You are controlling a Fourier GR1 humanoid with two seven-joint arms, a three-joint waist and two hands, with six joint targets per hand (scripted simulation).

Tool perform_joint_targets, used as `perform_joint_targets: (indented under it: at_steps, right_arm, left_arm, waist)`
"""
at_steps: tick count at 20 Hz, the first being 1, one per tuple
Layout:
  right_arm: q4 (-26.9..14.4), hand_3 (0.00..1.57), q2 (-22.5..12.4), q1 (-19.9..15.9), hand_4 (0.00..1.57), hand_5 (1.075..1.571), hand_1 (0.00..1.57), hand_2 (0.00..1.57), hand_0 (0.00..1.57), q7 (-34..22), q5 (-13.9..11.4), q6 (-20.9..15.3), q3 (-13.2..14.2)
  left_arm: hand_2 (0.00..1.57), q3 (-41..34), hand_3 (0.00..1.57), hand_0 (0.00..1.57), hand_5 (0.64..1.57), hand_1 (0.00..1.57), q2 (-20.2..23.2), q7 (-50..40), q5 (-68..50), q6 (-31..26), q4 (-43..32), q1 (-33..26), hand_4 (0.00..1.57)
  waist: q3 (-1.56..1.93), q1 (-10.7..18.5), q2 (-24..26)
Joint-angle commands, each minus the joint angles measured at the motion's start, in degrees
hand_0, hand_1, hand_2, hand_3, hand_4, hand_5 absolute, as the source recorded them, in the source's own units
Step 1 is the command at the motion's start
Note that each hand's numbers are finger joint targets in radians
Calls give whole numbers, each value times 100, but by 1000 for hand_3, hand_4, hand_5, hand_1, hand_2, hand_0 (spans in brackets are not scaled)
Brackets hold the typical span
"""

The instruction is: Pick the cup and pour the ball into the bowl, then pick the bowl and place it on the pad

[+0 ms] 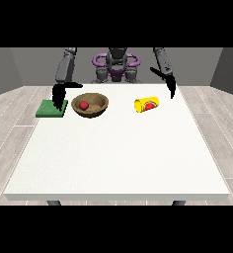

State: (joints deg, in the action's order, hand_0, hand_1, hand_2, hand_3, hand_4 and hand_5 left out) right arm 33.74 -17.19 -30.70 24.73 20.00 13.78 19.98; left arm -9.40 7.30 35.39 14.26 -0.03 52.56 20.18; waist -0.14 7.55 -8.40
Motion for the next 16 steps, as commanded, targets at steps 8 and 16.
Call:
perform_joint_targets:
  at_steps: [8, 16]
  right_arm:
    - [-787, 0, 280, -384, 0, 1570, 0, 0, 0, 348, 142, -352, 155]
    - [-1129, 0, 451, -473, 467, 1551, 0, 0, 0, 192, 223, -793, 254]
  left_arm:
    - [0, 385, 0, 0, 699, 0, -109, -563, -29, -170, 1019, -84, 0]
    - [0, 248, 0, 0, 683, 0, 230, -230, -118, -328, 1209, 166, 0]
  waist:
    - [19, 398, -321]
    - [16, 604, -1038]
